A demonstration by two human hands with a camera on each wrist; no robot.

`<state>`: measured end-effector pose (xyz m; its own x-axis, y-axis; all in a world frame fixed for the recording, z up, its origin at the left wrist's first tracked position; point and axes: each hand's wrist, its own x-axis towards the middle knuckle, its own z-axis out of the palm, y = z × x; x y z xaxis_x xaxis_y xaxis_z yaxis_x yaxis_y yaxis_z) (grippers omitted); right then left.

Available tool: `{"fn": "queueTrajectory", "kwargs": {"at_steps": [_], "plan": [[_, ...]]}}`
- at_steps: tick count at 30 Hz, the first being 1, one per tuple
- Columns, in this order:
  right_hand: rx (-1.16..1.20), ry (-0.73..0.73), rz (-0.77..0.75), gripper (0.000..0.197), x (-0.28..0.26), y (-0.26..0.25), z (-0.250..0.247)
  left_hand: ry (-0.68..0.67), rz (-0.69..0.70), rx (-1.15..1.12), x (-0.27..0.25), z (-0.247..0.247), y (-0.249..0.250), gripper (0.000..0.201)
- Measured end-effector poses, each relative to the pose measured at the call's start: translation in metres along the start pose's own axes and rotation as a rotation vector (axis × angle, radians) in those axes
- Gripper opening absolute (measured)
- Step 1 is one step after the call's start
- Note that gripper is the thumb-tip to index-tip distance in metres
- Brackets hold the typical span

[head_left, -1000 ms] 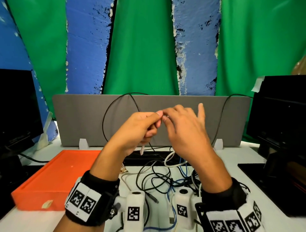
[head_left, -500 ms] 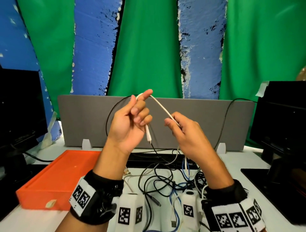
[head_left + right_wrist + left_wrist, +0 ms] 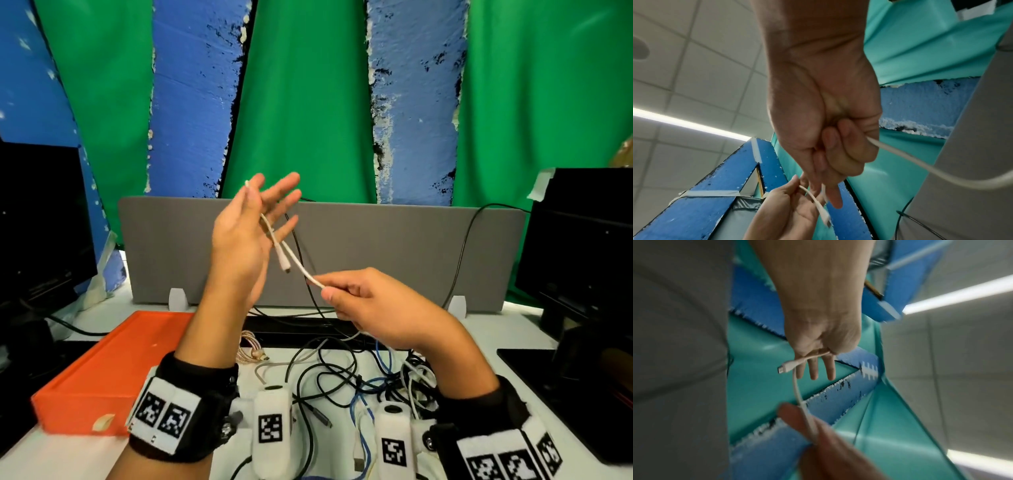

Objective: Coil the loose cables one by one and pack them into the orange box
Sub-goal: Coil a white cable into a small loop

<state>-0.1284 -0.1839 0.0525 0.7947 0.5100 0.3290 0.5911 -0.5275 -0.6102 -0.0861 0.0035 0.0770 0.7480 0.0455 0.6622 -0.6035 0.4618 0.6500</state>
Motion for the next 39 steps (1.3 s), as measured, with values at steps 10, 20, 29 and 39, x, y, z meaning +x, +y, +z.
{"fn": "queueTrajectory", "kwargs": {"at_steps": [10, 20, 29, 39], "plan": [[0.274, 0.6, -0.203, 0.011, -0.008, -0.012, -0.025, -0.696, -0.396, 0.398, -0.02, 0.006, 0.003, 0.037], [0.167, 0.581, -0.119, 0.027, 0.002, 0.004, -0.019, -0.44, -0.386, -0.258, -0.023, 0.025, -0.01, 0.041], [0.272, 0.628, -0.126, 0.03, 0.002, 0.012, -0.029, -0.568, -0.527, -0.396, -0.027, 0.029, -0.009, 0.044], [0.23, 0.419, -0.045, 0.023, 0.006, 0.021, -0.018, -0.478, -0.452, -0.604, -0.019, 0.022, -0.005, 0.046]]}}
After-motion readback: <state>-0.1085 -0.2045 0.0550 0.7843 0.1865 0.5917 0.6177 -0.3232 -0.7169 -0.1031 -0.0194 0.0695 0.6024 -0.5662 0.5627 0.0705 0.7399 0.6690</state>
